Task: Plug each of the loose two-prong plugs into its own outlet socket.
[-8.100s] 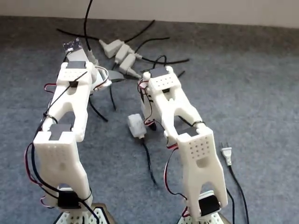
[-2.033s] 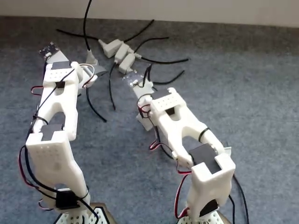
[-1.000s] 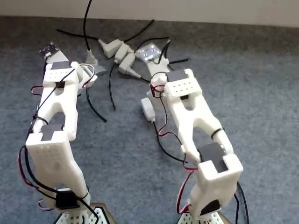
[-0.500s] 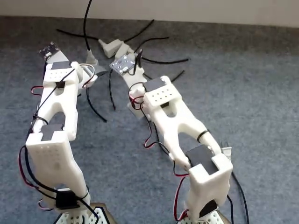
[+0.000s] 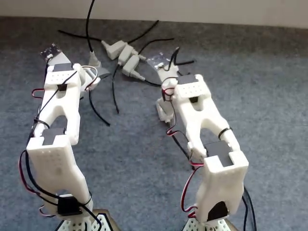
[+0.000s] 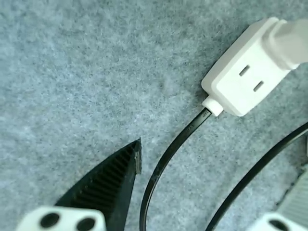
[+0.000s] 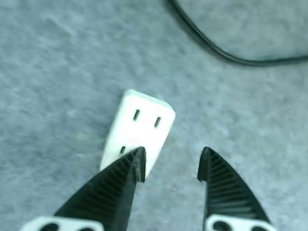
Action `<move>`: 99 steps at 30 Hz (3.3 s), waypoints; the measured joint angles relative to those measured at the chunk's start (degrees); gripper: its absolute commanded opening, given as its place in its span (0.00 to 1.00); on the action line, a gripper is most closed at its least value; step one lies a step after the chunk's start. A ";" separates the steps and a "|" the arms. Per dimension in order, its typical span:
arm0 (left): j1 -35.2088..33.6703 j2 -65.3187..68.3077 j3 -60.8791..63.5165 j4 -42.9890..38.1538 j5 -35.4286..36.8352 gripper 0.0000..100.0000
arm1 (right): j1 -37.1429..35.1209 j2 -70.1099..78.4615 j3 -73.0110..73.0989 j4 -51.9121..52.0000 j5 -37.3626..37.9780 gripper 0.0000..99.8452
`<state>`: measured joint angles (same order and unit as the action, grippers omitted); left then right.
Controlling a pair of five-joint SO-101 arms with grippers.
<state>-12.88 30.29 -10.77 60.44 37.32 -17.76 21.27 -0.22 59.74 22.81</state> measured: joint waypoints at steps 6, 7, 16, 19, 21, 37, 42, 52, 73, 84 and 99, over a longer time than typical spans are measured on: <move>0.00 0.00 0.00 0.00 -0.09 0.46 | 4.22 -0.35 -7.38 10.37 0.18 0.19; 0.00 0.00 0.00 0.00 -0.09 0.46 | 4.66 -0.97 -9.05 13.10 0.18 0.19; 0.00 0.00 0.00 0.00 -0.09 0.46 | 11.08 -8.00 -16.09 36.04 0.18 0.19; 0.00 0.00 0.00 0.00 -0.09 0.46 | 16.35 -9.32 -16.09 38.86 0.35 0.19; 0.00 0.00 0.00 0.00 -0.09 0.46 | 20.92 -10.11 -16.09 38.95 2.46 0.18; 0.09 0.00 0.00 0.00 -0.09 0.46 | 31.38 -36.04 19.34 35.34 19.25 0.18; 0.09 0.00 0.00 0.00 -0.09 0.46 | 31.38 -44.31 40.97 17.58 19.43 0.18; 0.09 0.00 0.00 0.00 -0.09 0.46 | 36.31 -42.81 55.65 1.14 19.43 0.18; 0.09 0.00 0.00 0.00 -0.09 0.46 | 37.36 -31.38 24.79 20.48 19.60 0.08; 0.09 0.00 0.00 0.00 -0.09 0.46 | 22.15 -40.79 16.97 26.37 19.78 0.09; 0.18 0.00 0.00 -0.62 -0.09 0.46 | 29.63 -41.67 42.99 9.58 10.55 0.26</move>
<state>-12.70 30.29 -10.77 59.82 37.23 11.87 -20.40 42.77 69.32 33.36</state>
